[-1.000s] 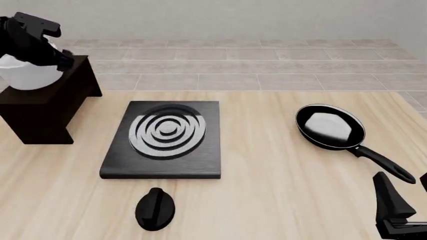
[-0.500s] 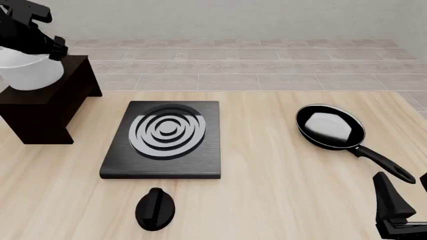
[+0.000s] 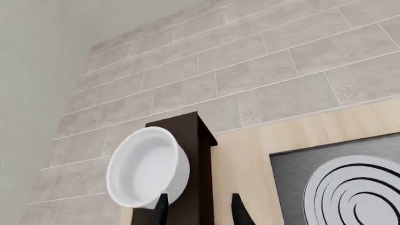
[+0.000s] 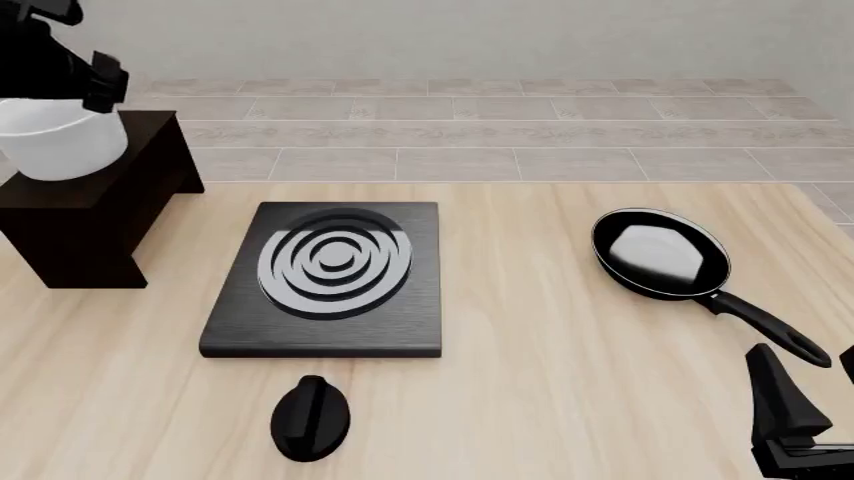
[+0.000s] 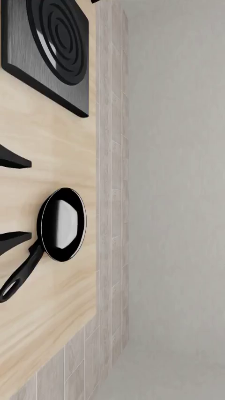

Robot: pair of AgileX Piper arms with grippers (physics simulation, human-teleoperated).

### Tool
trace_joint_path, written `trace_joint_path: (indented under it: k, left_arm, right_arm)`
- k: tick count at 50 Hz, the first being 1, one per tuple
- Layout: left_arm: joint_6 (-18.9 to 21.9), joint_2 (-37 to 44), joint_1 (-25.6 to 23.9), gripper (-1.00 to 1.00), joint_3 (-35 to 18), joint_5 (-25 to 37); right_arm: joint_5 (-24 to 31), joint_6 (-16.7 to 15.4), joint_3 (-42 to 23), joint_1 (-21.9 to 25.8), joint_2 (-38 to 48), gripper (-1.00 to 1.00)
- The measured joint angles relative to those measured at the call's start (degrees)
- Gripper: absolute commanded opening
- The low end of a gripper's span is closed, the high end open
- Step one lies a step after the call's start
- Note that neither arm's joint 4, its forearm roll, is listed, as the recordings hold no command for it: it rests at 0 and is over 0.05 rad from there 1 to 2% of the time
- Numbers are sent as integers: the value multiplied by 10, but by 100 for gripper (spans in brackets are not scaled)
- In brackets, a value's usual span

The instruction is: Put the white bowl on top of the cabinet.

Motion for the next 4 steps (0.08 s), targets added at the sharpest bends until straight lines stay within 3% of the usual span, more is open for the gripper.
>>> trace_joint_path:
  k: [4]
  left_arm:
    - [-4,-37,-8,100,44,-24]
  right_arm:
    - [0,0,0,0,0,100]
